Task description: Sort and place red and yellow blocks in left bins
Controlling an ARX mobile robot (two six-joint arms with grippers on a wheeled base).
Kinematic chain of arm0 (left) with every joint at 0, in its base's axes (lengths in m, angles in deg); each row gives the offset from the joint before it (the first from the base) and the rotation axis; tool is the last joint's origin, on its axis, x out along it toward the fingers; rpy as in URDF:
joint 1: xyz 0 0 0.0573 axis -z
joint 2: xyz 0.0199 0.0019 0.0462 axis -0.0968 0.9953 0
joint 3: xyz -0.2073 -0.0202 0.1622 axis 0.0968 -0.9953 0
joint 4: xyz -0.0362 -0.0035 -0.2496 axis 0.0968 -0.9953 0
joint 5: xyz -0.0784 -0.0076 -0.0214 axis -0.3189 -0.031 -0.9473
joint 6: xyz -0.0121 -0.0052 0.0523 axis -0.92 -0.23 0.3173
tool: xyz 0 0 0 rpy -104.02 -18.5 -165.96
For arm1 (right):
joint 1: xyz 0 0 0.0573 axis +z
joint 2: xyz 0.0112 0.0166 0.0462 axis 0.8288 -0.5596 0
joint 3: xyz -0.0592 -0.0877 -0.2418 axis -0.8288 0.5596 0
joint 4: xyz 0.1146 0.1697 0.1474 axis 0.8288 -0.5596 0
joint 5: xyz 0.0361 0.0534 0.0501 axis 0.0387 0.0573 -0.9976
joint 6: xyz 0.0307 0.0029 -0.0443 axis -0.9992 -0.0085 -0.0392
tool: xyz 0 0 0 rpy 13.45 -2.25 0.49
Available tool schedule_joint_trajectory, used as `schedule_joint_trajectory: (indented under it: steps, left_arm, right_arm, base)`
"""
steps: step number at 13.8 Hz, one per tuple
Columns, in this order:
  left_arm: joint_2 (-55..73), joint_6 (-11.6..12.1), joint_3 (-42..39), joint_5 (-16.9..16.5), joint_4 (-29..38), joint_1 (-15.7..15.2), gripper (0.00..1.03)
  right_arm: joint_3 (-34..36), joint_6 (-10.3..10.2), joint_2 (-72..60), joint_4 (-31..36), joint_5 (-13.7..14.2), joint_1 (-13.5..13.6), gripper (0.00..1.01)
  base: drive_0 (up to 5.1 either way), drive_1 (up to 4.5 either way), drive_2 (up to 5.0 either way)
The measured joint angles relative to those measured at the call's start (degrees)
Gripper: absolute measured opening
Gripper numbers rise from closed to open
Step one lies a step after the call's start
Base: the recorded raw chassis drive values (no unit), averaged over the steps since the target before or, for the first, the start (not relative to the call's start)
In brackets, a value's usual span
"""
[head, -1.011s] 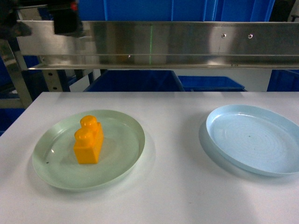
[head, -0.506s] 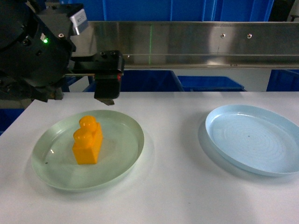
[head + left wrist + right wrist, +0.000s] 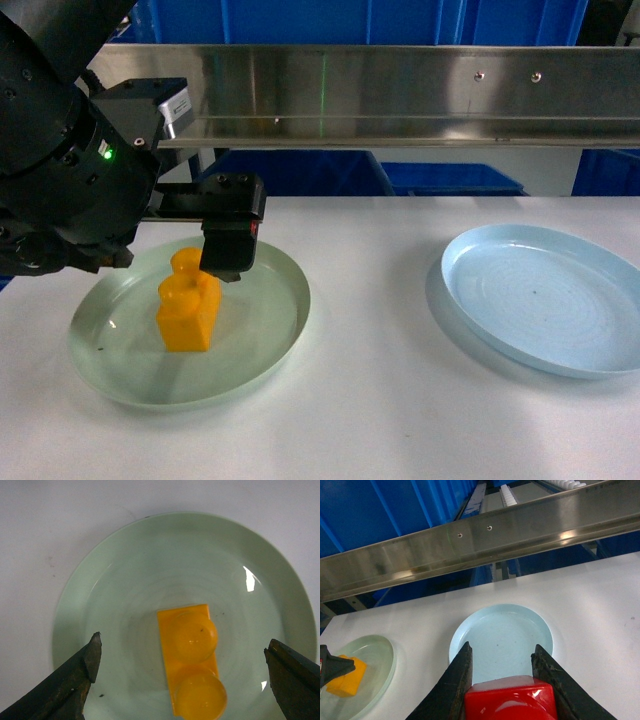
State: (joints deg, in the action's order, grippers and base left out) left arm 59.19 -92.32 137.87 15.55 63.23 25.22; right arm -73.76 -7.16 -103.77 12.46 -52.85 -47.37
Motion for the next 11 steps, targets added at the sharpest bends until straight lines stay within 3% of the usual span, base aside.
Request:
schedule_joint_trajectory:
  steps: [2,5,8,10,11]
  left_arm:
    - [0.5,-0.3,-0.6,0.2,0.0,-0.4,0.98]
    - [4.7,0.6,-3.9,2.3,7.7,-0.5,0.98]
    - [5.7,1.3,-4.9,2.5,9.7,-1.5,0.98]
    - [5.7,2.0,-5.2,2.4,10.8,-1.7,0.68]
    - [5.7,2.1,-5.2,2.4,10.7,-1.6,0.59]
  right_arm:
    - [0.0,0.0,0.0,0.0,0.0,0.0,0.29]
    - [0.0,0.0,0.0,0.0,0.0,0.0,0.29]
    - [0.0,0.0,0.0,0.0,0.0,0.0,0.29]
    - [0.0,0.0,0.0,0.0,0.0,0.0,0.29]
    - [0.0,0.0,0.0,0.0,0.0,0.0,0.29]
  base:
    - [0.0,0.00,0.0]
    - [0.0,0.00,0.0]
    - [0.0,0.00,0.0]
    - [0.0,0.00,0.0]
    - [0.0,0.00,0.0]
